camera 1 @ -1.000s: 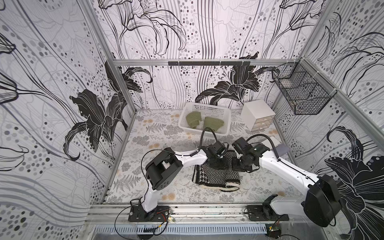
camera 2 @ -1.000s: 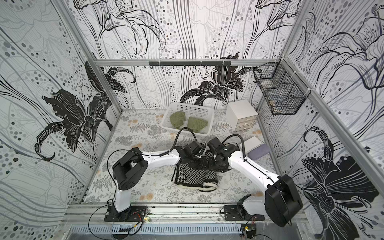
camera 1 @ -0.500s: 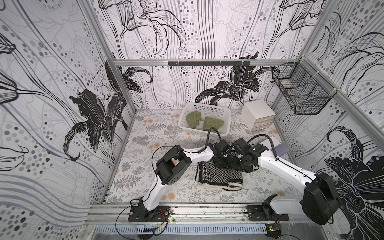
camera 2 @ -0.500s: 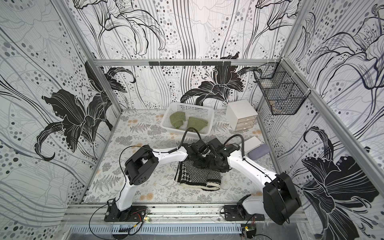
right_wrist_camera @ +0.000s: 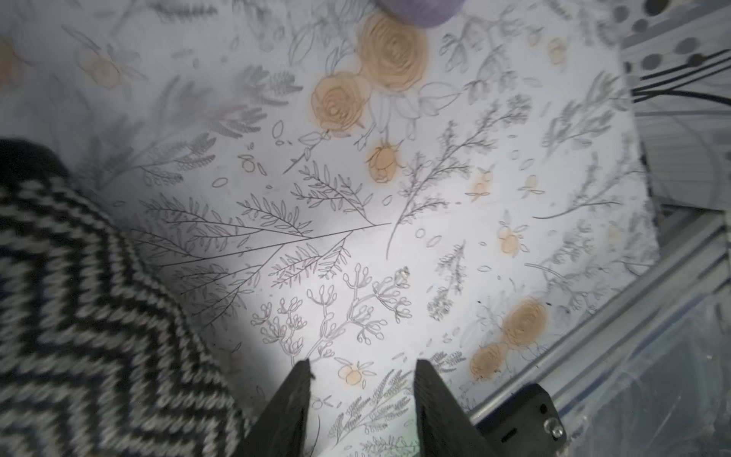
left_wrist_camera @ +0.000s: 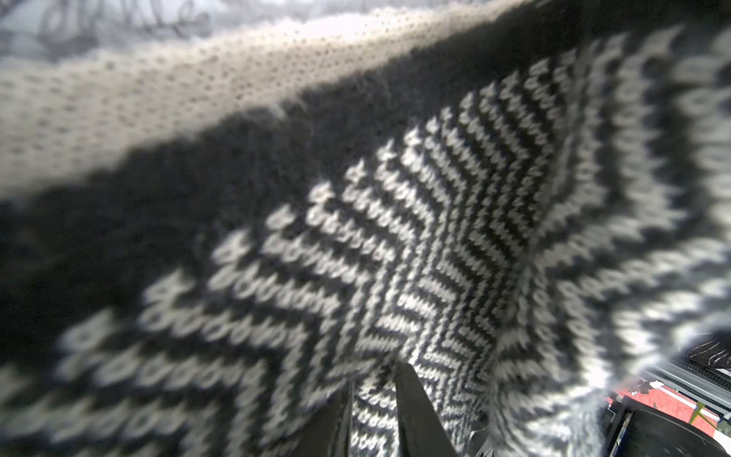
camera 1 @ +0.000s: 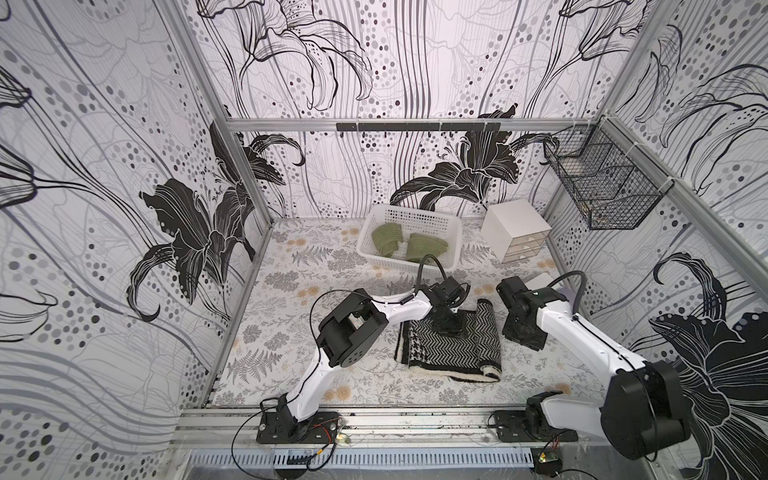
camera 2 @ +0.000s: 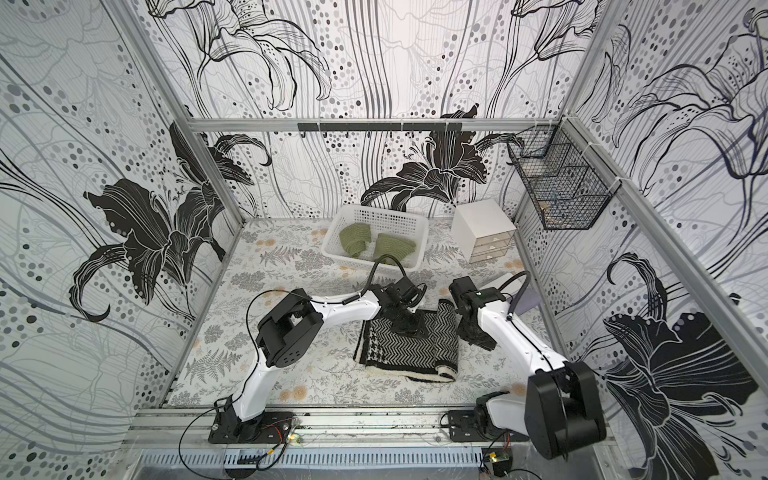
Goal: Roll up the scarf and place it into the basket
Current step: Roll the scarf at the center of the board.
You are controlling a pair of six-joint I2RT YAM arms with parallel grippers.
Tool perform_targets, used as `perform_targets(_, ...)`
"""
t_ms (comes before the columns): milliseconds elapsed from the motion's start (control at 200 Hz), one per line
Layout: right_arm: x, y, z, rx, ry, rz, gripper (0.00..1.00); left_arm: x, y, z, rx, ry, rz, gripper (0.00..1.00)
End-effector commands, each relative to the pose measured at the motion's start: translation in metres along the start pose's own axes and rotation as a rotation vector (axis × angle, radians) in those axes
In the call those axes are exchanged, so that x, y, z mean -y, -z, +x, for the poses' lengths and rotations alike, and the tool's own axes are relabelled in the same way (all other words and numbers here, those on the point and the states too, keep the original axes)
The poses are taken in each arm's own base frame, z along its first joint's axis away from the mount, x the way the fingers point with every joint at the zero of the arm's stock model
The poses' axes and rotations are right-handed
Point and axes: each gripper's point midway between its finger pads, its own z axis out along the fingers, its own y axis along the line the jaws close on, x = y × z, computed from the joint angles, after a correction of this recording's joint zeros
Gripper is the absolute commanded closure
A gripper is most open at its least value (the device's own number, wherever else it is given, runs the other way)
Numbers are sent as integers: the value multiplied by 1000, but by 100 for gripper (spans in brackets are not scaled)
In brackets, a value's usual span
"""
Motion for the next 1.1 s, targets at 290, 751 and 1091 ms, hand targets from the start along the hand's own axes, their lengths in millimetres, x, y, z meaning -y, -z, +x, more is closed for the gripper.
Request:
perform_targets(290,-56,-25,22,-113,32,-294,57,17,38,-1,78,-73,16,73)
perform_targets(751,-55,-25,21,-102,37,-292,58,45,43,-10,81,-67,90,1)
perform_targets(1091,-55,-24,22,-98,41,-301,58,45,28,-25,107,-56,104,9)
